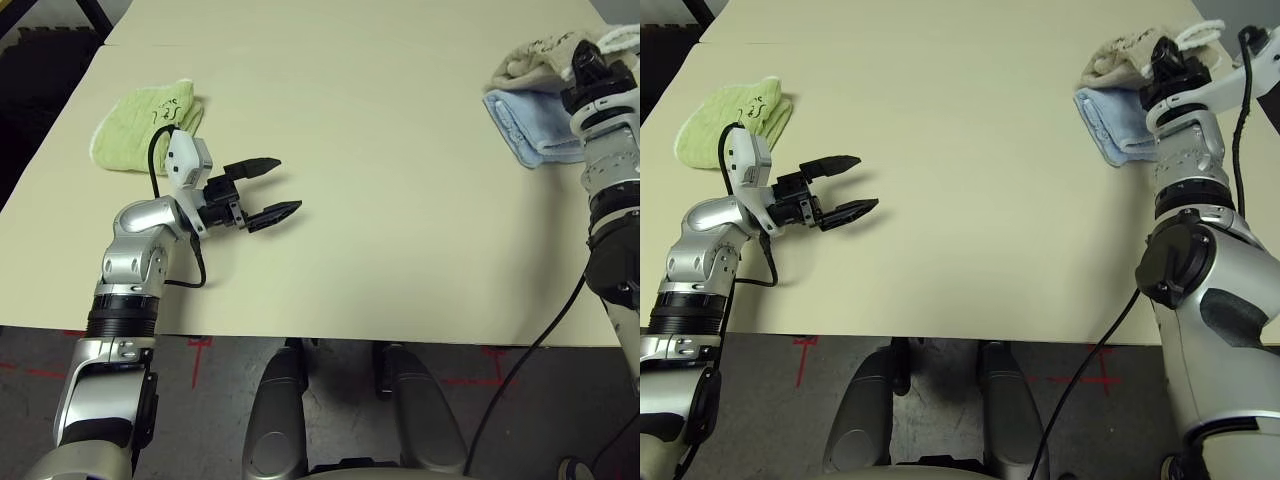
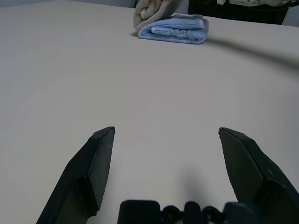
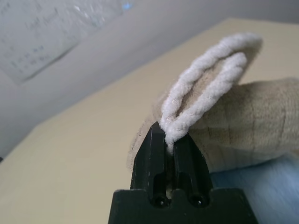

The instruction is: Fold the towel and set it aside.

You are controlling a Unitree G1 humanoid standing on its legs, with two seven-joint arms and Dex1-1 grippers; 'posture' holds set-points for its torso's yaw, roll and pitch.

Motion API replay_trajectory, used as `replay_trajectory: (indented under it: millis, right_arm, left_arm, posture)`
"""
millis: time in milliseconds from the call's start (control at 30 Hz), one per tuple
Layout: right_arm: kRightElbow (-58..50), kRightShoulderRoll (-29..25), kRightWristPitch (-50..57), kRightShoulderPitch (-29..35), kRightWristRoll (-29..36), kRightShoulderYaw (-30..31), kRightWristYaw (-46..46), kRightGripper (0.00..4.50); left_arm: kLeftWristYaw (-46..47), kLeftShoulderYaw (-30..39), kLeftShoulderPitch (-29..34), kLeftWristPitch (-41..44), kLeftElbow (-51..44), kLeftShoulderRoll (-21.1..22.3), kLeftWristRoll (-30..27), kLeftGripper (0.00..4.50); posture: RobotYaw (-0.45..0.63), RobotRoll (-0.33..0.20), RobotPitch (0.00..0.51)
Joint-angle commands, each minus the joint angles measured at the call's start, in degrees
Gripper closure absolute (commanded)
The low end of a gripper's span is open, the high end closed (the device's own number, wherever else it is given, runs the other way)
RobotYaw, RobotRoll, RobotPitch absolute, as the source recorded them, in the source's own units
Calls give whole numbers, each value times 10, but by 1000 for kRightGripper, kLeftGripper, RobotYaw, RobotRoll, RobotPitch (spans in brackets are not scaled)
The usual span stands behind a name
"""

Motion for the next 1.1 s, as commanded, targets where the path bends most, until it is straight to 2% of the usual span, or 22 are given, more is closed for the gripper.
replay_trajectory:
  millis: [33, 333, 633, 767, 1100]
  right_arm:
    - [4, -12, 15, 26, -1, -3, 6, 4476]
    - [-31, -22, 37, 74, 38, -30, 42, 4476]
    - [-152, 22, 66, 156, 95, -47, 43, 4476]
    - [-265, 64, 112, 195, 122, -40, 13, 4476]
    - [-393, 100, 242, 217, 186, -57, -123, 4476]
  left_arm:
    - [-2, 0, 10, 1, -9, 8, 1, 0]
    - [-12, -10, -22, -21, 28, -2, 13, 0]
    - [-33, -26, -66, -53, 85, -18, 24, 0]
    - [-43, -31, -79, -66, 103, -25, 28, 0]
    - [-49, -37, -77, -76, 105, -39, 30, 0]
  posture:
    - [43, 0, 290]
    - [3, 0, 249]
    - [-26, 0, 219]
    - [-32, 0, 211]
    - [-25, 0, 206]
